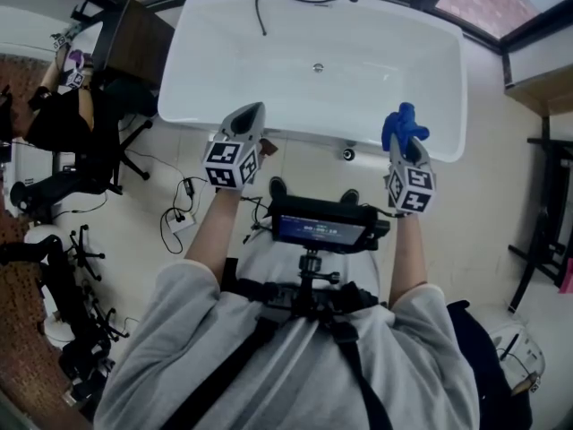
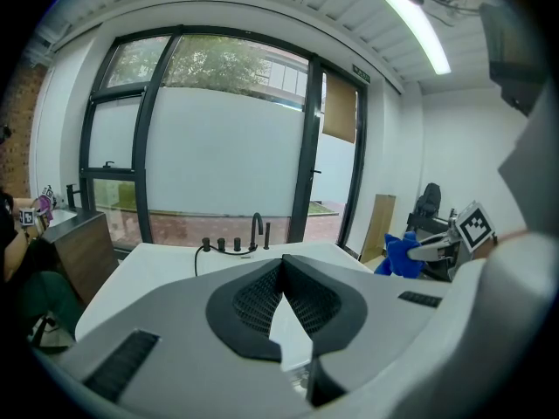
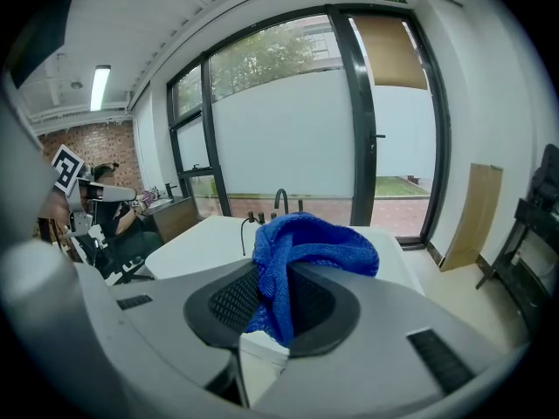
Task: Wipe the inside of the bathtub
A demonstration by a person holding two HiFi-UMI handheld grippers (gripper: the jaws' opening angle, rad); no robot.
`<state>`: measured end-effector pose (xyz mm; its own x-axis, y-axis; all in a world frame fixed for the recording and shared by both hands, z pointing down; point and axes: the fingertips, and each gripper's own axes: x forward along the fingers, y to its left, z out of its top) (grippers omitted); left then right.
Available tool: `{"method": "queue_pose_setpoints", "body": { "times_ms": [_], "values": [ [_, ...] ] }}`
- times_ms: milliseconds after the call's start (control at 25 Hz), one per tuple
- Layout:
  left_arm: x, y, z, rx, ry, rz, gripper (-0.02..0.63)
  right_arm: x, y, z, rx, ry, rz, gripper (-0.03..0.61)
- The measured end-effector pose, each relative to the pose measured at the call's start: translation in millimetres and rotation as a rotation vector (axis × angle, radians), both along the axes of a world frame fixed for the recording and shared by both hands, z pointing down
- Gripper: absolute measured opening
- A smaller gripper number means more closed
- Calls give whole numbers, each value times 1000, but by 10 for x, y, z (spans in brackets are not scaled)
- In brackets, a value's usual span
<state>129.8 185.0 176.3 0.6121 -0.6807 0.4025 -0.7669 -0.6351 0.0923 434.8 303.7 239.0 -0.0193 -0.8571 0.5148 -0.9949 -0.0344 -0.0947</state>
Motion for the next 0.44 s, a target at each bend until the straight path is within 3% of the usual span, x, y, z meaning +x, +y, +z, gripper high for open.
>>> {"method": "queue_pose_setpoints", "body": {
  "times_ms": [440],
  "values": [
    [-72,74,20,-7,-11,13,2,-68,1,-25,-3,9,-17,80]
  ]
}}
